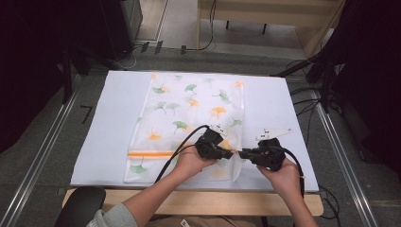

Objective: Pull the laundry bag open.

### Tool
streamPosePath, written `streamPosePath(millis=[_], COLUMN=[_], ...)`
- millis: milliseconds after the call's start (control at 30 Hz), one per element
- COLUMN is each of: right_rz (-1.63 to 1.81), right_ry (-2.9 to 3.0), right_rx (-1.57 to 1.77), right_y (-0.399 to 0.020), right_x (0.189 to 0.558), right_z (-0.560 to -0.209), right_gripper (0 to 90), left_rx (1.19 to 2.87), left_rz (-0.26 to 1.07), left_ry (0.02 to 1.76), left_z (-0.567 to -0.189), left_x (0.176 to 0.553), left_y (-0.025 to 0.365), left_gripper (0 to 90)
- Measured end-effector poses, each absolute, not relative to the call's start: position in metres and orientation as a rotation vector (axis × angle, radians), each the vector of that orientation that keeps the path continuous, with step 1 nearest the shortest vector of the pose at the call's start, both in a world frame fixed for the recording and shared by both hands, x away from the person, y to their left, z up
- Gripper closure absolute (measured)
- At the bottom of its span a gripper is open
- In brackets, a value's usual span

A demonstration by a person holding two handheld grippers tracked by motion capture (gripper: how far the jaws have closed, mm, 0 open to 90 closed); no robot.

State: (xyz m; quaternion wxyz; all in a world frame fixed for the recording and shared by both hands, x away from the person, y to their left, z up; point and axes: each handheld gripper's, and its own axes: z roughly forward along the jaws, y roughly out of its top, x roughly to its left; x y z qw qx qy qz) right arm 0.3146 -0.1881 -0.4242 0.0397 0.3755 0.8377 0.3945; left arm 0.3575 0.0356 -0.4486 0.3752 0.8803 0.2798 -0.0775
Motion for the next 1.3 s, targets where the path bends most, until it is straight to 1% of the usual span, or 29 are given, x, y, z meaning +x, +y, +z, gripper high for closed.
streamPosePath(millis=[233, 700, 833, 1300], right_rz=[1.209, 1.206, 1.213, 1.209], right_ry=[2.554, 2.551, 2.547, 2.555], right_rx=[1.156, 1.159, 1.173, 1.162], right_y=[-0.192, -0.191, -0.193, -0.191], right_x=[0.315, 0.315, 0.315, 0.315], right_z=[-0.424, -0.425, -0.425, -0.425], right_gripper=[84.6, 84.1, 83.9, 84.0], left_rx=[2.258, 2.248, 2.228, 2.257], left_rz=[-0.205, -0.209, -0.241, -0.219], left_ry=[0.752, 0.754, 0.752, 0.765], left_z=[-0.451, -0.451, -0.449, -0.450], left_x=[0.363, 0.362, 0.361, 0.363], left_y=[0.050, 0.049, 0.048, 0.051], left_gripper=[90.0, 90.0, 90.0, 90.0])
